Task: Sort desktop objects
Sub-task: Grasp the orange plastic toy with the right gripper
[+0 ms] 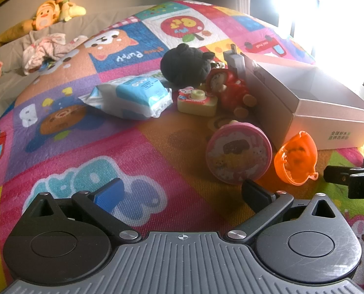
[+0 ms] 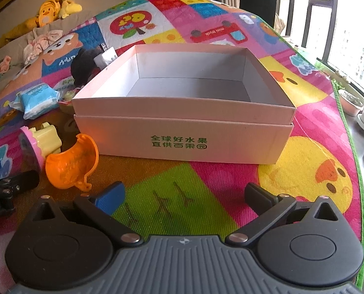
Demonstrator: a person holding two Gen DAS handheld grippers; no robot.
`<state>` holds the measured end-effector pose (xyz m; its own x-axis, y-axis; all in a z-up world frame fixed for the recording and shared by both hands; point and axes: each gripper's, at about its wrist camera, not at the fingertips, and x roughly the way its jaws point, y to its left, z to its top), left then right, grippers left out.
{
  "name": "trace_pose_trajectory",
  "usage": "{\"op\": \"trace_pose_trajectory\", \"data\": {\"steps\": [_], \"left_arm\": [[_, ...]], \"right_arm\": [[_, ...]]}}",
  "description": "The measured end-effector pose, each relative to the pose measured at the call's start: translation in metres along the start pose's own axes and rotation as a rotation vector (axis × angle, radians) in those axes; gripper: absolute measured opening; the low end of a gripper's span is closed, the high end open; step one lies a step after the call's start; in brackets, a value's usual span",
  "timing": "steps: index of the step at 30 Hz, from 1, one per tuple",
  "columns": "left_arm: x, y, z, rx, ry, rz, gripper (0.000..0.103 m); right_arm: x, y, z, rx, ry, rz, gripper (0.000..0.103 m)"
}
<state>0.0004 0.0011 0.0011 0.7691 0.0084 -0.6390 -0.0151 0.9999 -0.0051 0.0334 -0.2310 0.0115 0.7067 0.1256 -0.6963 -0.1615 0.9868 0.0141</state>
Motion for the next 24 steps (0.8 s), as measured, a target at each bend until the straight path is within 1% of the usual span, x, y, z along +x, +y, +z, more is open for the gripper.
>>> {"op": "trace_pose_trajectory", "data": {"steps": [3, 6, 7, 9, 11, 12, 14, 15, 17, 18, 19, 20, 21, 22, 24], "left_arm": [[0.002, 0.001, 0.003, 0.005, 0.016, 0.000, 0.103], [0.004, 0.003, 0.006, 0.012, 0.053, -0.008, 0.103], [0.002, 0.000, 0.005, 0.028, 0.048, -0.012, 0.103], [-0.002, 0.005, 0.004, 0.031, 0.050, -0.043, 0.103], [-0.011, 0.014, 0.001, -0.005, 0.015, -0.049, 0.103], [-0.017, 0.018, 0.000, -0.020, -0.010, -0.038, 0.103], [-0.031, 0.027, -0.003, -0.036, -0.068, 0.003, 0.103], [-0.036, 0.030, -0.003, -0.041, -0.086, 0.020, 0.103], [-0.043, 0.037, -0.003, -0.053, -0.111, 0.042, 0.103], [-0.046, 0.041, -0.001, -0.059, -0.119, 0.043, 0.103], [-0.048, 0.043, -0.001, -0.066, -0.126, 0.045, 0.103], [-0.049, 0.044, -0.001, -0.073, -0.129, 0.050, 0.103], [-0.051, 0.044, -0.001, -0.083, -0.129, 0.053, 0.103], [-0.050, 0.046, -0.001, -0.094, -0.124, 0.050, 0.103], [-0.048, 0.049, -0.002, -0.125, -0.098, 0.037, 0.103]], "right_arm": [[0.001, 0.001, 0.000, -0.005, 0.004, -0.005, 0.103], [0.001, 0.001, 0.001, -0.014, 0.008, 0.000, 0.103], [0.001, 0.000, 0.002, -0.014, 0.009, 0.004, 0.103], [0.001, -0.002, 0.002, -0.013, 0.009, 0.017, 0.103], [-0.003, -0.001, 0.002, -0.043, 0.012, 0.064, 0.103], [-0.008, 0.001, 0.000, -0.076, -0.003, 0.115, 0.103], [-0.024, 0.012, -0.005, -0.149, -0.082, 0.172, 0.103], [-0.034, 0.022, -0.007, -0.211, -0.136, 0.186, 0.103], [-0.044, 0.043, -0.009, -0.325, -0.199, 0.203, 0.103], [-0.046, 0.053, -0.010, -0.363, -0.222, 0.215, 0.103], [-0.044, 0.061, -0.008, -0.383, -0.226, 0.224, 0.103], [-0.041, 0.068, -0.006, -0.399, -0.221, 0.234, 0.097], [-0.036, 0.073, -0.004, -0.414, -0.206, 0.237, 0.088], [-0.029, 0.079, -0.001, -0.423, -0.182, 0.230, 0.085], [-0.015, 0.081, 0.003, -0.396, -0.145, 0.225, 0.079]]}}
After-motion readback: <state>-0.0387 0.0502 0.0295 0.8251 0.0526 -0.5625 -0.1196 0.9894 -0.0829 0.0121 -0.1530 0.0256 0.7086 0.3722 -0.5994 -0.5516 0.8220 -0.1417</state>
